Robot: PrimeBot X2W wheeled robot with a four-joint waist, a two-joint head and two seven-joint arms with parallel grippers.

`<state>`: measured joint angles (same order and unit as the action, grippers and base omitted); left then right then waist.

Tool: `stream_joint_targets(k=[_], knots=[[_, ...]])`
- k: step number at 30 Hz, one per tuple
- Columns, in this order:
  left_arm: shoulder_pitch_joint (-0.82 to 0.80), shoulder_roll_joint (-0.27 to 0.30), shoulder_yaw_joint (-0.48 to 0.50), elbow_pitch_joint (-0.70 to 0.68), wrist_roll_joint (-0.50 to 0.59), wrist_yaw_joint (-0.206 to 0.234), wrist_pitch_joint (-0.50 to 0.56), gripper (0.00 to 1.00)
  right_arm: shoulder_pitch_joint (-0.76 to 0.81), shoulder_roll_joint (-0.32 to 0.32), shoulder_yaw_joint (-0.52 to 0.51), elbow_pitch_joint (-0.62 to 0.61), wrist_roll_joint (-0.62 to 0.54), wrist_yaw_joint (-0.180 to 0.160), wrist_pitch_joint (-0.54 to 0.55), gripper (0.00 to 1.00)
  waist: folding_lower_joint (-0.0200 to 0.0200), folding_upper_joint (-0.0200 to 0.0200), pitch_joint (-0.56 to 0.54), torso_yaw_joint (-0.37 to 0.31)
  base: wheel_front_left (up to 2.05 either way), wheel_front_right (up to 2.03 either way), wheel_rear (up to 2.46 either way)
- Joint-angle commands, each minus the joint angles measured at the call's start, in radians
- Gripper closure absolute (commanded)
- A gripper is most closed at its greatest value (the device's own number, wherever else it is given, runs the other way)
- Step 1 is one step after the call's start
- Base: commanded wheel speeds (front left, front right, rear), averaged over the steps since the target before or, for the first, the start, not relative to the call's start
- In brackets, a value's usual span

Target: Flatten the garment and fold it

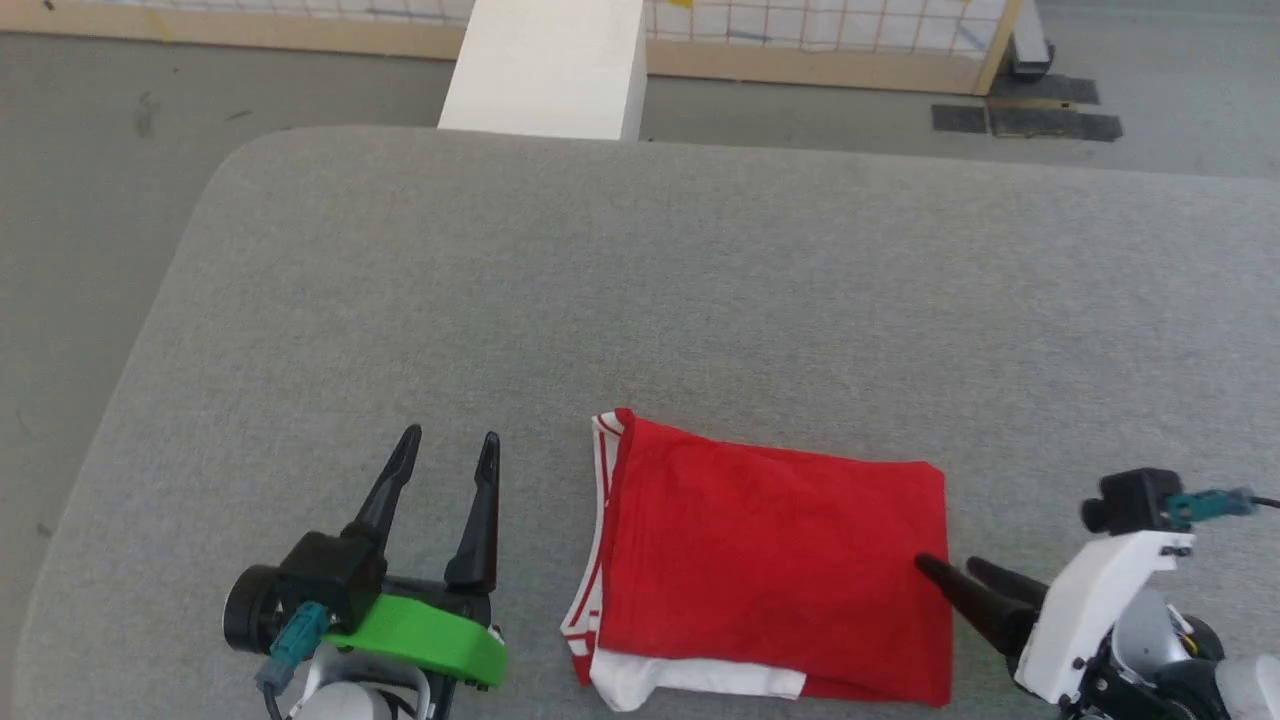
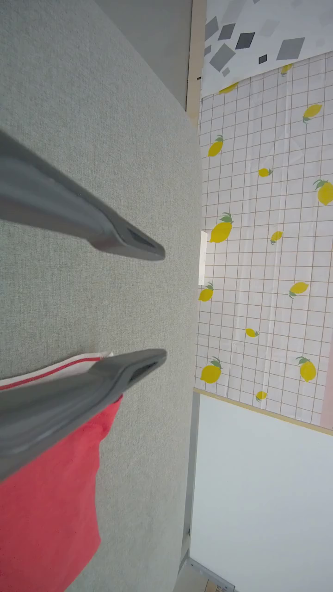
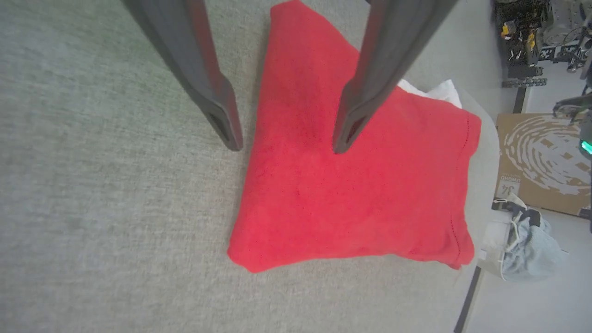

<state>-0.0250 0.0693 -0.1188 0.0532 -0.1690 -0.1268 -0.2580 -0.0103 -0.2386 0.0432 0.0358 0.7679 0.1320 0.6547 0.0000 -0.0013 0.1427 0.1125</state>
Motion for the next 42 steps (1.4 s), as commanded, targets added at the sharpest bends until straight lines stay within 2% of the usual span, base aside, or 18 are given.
stream_joint_targets(k=[1, 6, 11, 12, 13, 14, 21, 25, 27, 30, 31, 32, 37, 42], knots=[[-0.022, 0.002, -0.004, 0.001, -0.005, -0.004, -0.004, 0.0, -0.024, 0.007, 0.004, 0.018, -0.005, -0.001, 0.025, 0.0, 0.0, 0.0013, 0.027, 0.029, 0.0, 0.0, 0.0], [-0.04, 0.0, -0.01, 0.006, -0.006, -0.004, -0.004, 0.0, -0.061, 0.051, -0.001, 0.114, -0.052, -0.001, 0.087, 0.0, 0.0, 0.0013, 0.046, 0.057, 0.0, 0.0, 0.0], [-0.046, -0.002, -0.012, 0.006, -0.005, -0.004, -0.004, 0.0, -0.091, 0.09, 0.018, 0.168, -0.083, -0.001, 0.087, 0.0, 0.0, 0.0013, 0.058, 0.071, 0.0, 0.0, 0.0], [-0.046, -0.002, -0.012, 0.006, -0.005, -0.004, -0.004, 0.0, -0.093, 0.094, 0.026, 0.175, -0.085, -0.001, 0.089, 0.21, 0.0, 0.0013, 0.059, 0.073, 0.0, 0.0, 0.0], [-0.047, -0.003, -0.013, 0.007, -0.005, -0.004, -0.004, 0.0, -0.095, 0.098, 0.037, 0.181, -0.086, -0.001, 0.091, 0.93, 0.0, 0.0013, 0.06, 0.074, 0.0, 0.0, 0.0], [-0.048, -0.003, -0.013, 0.008, -0.005, -0.004, -0.004, 0.0, -0.096, 0.1, 0.044, 0.185, -0.087, -0.001, 0.09, 1.0, 0.0, 0.0013, 0.06, 0.075, 0.0, 0.0, 0.0], [-0.045, -0.006, -0.025, 0.013, -0.006, -0.004, -0.004, 0.0, -0.117, 0.065, 0.085, 0.193, -0.127, -0.001, 0.038, 1.0, 0.0, 0.0013, 0.036, 0.059, 0.0, 0.0, 0.0], [-0.036, -0.008, -0.049, 0.017, -0.01, -0.004, -0.004, 0.0, -0.143, 0.006, 0.128, 0.177, -0.21, -0.001, 0.003, 1.0, 0.0, 0.0013, 0.012, 0.018, 0.0, 0.0, 0.0], [-0.022, -0.009, -0.051, 0.017, -0.013, -0.004, -0.004, 0.0, -0.165, -0.044, 0.176, 0.164, -0.284, -0.001, 0.0, 1.0, 0.0, 0.0013, -0.002, -0.02, 0.0, 0.0, 0.0], [0.004, -0.01, -0.069, 0.012, -0.01, -0.004, -0.004, 0.0, -0.213, -0.137, 0.271, 0.139, -0.393, -0.001, 0.019, 1.0, 0.0, 0.0013, -0.016, -0.095, 0.0, 0.0, 0.0], [0.018, -0.011, -0.087, -0.002, -0.007, -0.004, -0.004, 0.0, -0.279, -0.235, 0.358, 0.104, -0.458, -0.001, 0.05, 1.0, 0.0, 0.0013, -0.01, -0.169, 0.0, 0.0, 0.0], [0.02, -0.012, -0.09, -0.009, -0.006, -0.004, -0.004, 0.0, -0.309, -0.274, 0.392, 0.09, -0.476, -0.001, 0.063, 1.0, 0.0, 0.0013, -0.001, -0.201, 0.0, 0.0, 0.0], [-0.004, -0.014, -0.113, -0.036, 0.004, -0.004, -0.004, 0.0, -0.428, -0.45, 0.499, 0.039, -0.506, -0.001, 0.095, 1.0, 0.0, 0.0013, 0.066, -0.312, 0.0, 0.0, 0.0], [-0.064, -0.005, -0.137, -0.062, 0.02, -0.004, -0.004, 0.0, -0.508, -0.615, 0.533, 0.036, -0.496, -0.001, 0.086, 1.0, 0.0, 0.0013, 0.166, -0.379, 0.0, 0.0, 0.0]])
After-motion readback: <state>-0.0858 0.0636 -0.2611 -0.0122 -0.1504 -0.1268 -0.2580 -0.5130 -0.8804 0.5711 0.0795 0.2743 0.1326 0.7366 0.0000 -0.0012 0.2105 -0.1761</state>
